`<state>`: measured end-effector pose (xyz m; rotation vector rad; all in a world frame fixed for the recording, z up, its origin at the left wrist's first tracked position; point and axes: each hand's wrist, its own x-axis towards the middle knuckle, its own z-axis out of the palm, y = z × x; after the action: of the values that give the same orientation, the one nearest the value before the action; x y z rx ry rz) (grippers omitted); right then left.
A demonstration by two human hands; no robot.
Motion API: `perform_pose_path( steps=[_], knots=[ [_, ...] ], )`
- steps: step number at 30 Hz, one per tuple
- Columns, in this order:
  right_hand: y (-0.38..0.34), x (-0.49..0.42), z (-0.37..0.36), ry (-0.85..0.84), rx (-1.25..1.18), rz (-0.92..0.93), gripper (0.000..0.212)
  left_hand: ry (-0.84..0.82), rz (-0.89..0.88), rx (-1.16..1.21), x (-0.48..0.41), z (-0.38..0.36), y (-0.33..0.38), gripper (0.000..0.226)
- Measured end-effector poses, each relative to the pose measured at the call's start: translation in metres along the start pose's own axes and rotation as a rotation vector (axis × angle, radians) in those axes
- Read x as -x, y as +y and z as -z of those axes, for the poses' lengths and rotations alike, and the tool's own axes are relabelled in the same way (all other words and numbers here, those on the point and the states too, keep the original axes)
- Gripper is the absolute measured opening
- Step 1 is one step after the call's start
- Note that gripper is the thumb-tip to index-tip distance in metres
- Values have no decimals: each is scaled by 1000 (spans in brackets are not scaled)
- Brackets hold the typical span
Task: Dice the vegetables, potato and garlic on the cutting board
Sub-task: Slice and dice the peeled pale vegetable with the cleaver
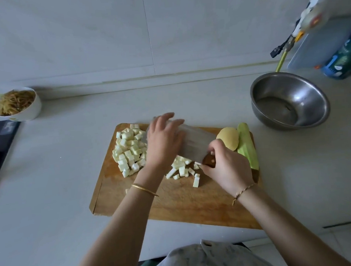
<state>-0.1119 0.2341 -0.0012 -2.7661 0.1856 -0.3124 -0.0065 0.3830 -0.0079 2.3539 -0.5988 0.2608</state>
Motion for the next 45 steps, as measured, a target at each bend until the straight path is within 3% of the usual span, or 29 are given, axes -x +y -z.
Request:
perform_pose_path(
  steps=[3, 7, 12, 16, 20, 22, 24, 26, 32, 36, 40, 45],
  knots=[
    [5, 3, 7, -67, -163, -191, 32, 207, 56, -62, 13, 3, -13, 21],
    [9, 18, 0, -51, -341, -318, 26, 198, -47, -159, 43, 3, -20, 19],
    [1, 34, -12, 5, -481, -436, 19, 118, 392, -144, 69, 13, -43, 23],
    [-22, 33, -28, 15, -573, -424, 19, 128, 560, -166, 88, 22, -52, 30],
    [-39, 34, -40, 5, -598, -410, 18, -134, 722, -239, 114, 40, -66, 51],
    [-46, 34, -44, 10, -632, -414, 16, -268, 673, -262, 121, 43, -69, 67],
    [-51, 34, -48, 7, -650, -416, 15, -294, 618, -257, 121, 43, -71, 74],
    [-55, 34, -49, 13, -663, -415, 13, -277, 612, -246, 118, 43, -74, 66],
    [-60, 34, -41, 14, -665, -457, 17, -273, 486, -225, 115, 39, -75, 8],
    [-52, 35, -32, 32, -694, -494, 17, -200, 325, -181, 100, 29, -63, 18],
    [-38, 42, -20, 79, -669, -525, 15, -161, 154, -138, 58, 19, -47, 9],
    [-12, 61, -3, 105, -660, -569, 14, -254, 144, -288, 22, 1, -43, 18]
  ],
)
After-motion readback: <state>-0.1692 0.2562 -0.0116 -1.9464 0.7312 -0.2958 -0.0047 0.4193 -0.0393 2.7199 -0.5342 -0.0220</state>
